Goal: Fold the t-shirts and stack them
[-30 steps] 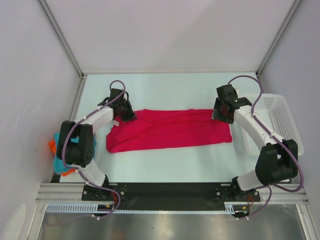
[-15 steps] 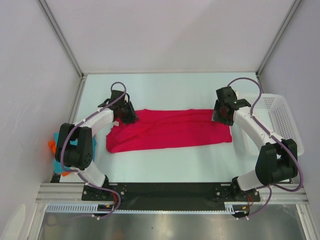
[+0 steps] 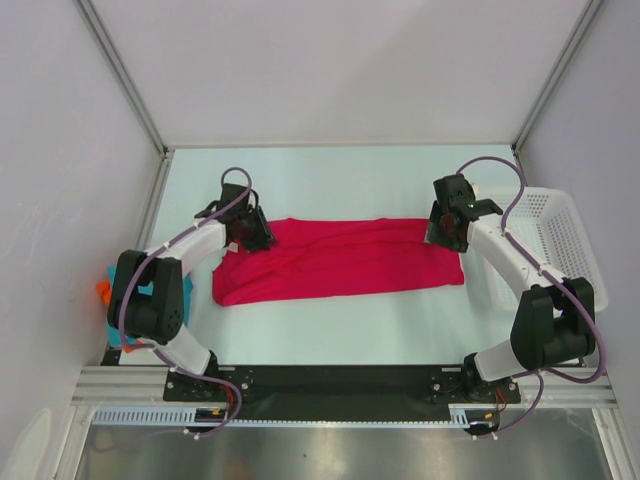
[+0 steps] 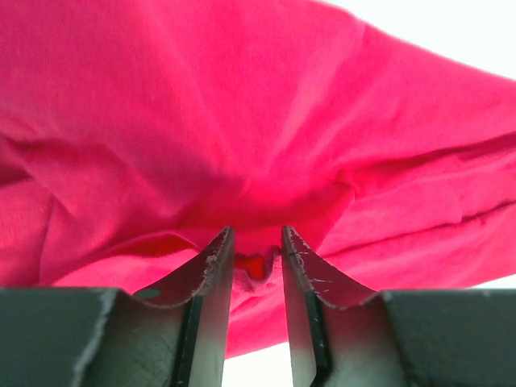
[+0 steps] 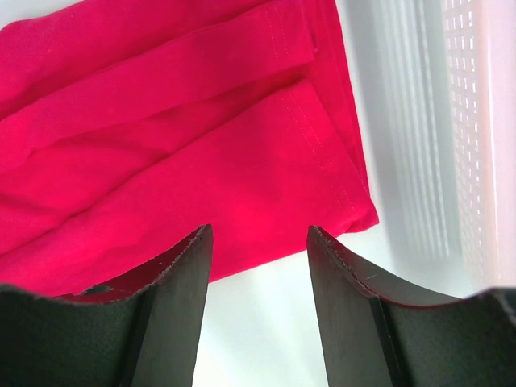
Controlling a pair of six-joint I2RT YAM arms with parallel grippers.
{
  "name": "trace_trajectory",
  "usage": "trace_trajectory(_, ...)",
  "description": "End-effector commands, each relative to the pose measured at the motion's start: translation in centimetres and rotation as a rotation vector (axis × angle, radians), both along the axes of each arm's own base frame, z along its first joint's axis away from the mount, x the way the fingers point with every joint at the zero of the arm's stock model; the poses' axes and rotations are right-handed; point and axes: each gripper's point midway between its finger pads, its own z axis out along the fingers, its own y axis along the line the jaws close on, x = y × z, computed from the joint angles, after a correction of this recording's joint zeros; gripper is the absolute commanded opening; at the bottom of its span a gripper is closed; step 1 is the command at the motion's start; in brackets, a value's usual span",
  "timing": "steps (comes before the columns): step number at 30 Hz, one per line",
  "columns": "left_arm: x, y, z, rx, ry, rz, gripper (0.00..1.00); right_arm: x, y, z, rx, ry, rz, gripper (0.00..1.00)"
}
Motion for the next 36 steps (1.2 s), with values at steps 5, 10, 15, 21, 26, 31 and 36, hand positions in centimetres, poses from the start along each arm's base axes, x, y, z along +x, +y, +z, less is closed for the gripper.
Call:
trace_trajectory(5, -4.0, -3.0, 2.4, -0.061, -0.056, -0.087, 0.29, 0.6, 0.1, 0.4, 0.011, -0.032, -0.01, 0.56)
trace_trajectory(10, -7.7, -4.6, 0.6, -0.094, -0.022, -0.135, 0.25, 0.9, 0.2, 0.4, 0.013, -0.035, -0.01, 0.56)
trace_trajectory(15, -7.8, -3.8, -0.2, -0.043, -0.01, -0.125, 0.25, 1.0, 0.5, 0.5, 0.017, -0.033, 0.001, 0.56)
trace_trajectory(21, -5.4, -2.4, 2.0, 0.068, -0.072, -0.092, 0.3, 0.8, 0.4, 0.7, 0.013, -0.037, -0.002, 0.56)
trace_trajectory(26, -3.9, -0.7, 4.3, 0.173, -0.145, -0.068, 0.48, 0.9, 0.3, 0.9, 0.013, -0.043, -0.003, 0.55)
trace_trajectory(31, -3.9, -0.2, 4.1, 0.198, -0.141, -0.063, 0.52, 1.0, 0.3, 0.7, 0.014, -0.04, -0.003, 0.55)
trace_trajectory(36, -4.5, -0.5, 2.7, 0.181, -0.112, -0.07, 0.51, 0.9, 0.3, 0.6, 0.007, -0.034, -0.001, 0.55)
